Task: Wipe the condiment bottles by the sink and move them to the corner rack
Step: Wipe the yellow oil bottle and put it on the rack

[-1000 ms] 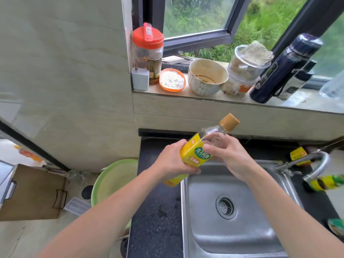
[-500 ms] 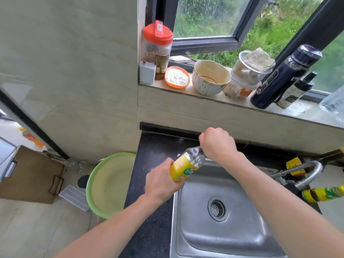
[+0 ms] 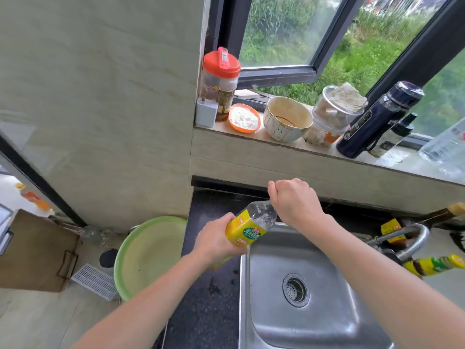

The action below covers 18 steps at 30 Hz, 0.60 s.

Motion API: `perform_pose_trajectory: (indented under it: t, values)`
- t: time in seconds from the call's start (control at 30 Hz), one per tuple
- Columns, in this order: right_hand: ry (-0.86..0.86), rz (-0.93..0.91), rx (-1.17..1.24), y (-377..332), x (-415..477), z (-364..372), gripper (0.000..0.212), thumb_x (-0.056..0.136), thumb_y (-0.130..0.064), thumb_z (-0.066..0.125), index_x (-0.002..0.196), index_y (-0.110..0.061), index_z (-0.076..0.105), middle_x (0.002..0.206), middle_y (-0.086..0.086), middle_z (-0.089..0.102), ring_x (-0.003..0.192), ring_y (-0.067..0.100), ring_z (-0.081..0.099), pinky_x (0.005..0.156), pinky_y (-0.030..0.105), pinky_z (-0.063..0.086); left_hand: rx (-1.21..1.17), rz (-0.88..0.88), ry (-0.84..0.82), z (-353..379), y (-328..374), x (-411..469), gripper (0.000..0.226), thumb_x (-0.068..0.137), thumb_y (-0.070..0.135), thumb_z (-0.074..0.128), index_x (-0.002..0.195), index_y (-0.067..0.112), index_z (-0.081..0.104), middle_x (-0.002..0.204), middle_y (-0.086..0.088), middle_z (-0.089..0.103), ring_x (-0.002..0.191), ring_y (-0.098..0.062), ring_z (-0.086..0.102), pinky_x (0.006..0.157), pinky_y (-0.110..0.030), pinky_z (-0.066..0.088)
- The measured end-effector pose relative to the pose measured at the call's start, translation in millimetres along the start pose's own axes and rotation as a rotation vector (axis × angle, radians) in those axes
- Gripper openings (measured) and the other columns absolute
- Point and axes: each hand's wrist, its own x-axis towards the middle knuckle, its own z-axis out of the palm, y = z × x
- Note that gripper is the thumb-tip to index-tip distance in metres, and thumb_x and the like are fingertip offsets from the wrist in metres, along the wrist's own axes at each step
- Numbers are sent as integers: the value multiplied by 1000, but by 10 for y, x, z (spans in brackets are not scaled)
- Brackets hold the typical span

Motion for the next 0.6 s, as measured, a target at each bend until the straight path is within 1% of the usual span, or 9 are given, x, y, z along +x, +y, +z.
perform_pose_trajectory:
  t: [0.07,0.1,0.17,0.2,0.3,0.37,0.4,0.5,0.6]
  values:
    - [-139,171,-38,-68,70,-29,36,99,-25,36,78,-4,57,88,18,57,85,39,55,72,38,40,203,13,171,19,27,-15,44,62,45,77,90,26,49,87,3,69,82,-26,64,63,-34,45]
    - [-213,225,-21,-89,106,-59,32,97,-23,37,73,-6,50,90,18,55,84,37,51,73,37,40,242,38,210,21,21,-16,42,64,45,75,91,26,49,89,3,68,83,-26,64,61,-33,42]
    - [-319,248,46,-113,170,-97,37,97,-28,38,64,-10,40,82,15,51,79,35,48,71,36,41,207,50,179,-24,-33,-1,41,63,43,76,91,26,50,87,5,67,82,-24,64,62,-32,41]
    - [-315,189,89,-114,196,-95,44,97,-35,39,60,-12,38,75,13,51,74,34,48,68,37,43,113,36,121,-73,-76,21,43,60,42,78,89,26,51,84,5,67,80,-23,63,63,-33,44]
    - [-41,-184,242,-141,125,-107,50,98,-42,43,53,-20,33,50,2,41,54,29,39,55,35,39,-196,55,-90,-263,-177,76,45,52,30,89,82,24,56,77,8,66,72,-12,60,67,-30,48]
    - [101,-368,220,-91,93,-102,44,96,-38,41,57,-21,30,47,-5,30,48,26,30,48,32,34,-203,94,-145,-338,-186,89,44,51,27,90,80,24,56,75,9,66,68,-6,58,64,-24,48]
    - [130,-381,201,-74,96,-101,42,96,-37,39,57,-21,31,48,-6,29,48,26,29,47,32,35,-188,101,-129,-347,-177,95,45,51,29,89,80,24,56,75,8,66,69,-7,59,65,-27,49]
    - [116,-202,68,-141,112,-59,43,96,-36,35,58,-17,41,53,1,43,55,30,39,54,33,37,-54,79,40,-289,-119,76,46,53,40,82,83,25,51,78,4,68,74,-21,62,65,-37,52]
    - [-59,156,-48,-289,175,-91,38,98,-28,35,80,-7,61,83,15,57,83,36,54,69,35,36,195,72,276,-181,-53,33,37,66,41,72,92,25,51,88,2,67,83,-26,62,63,-34,41]
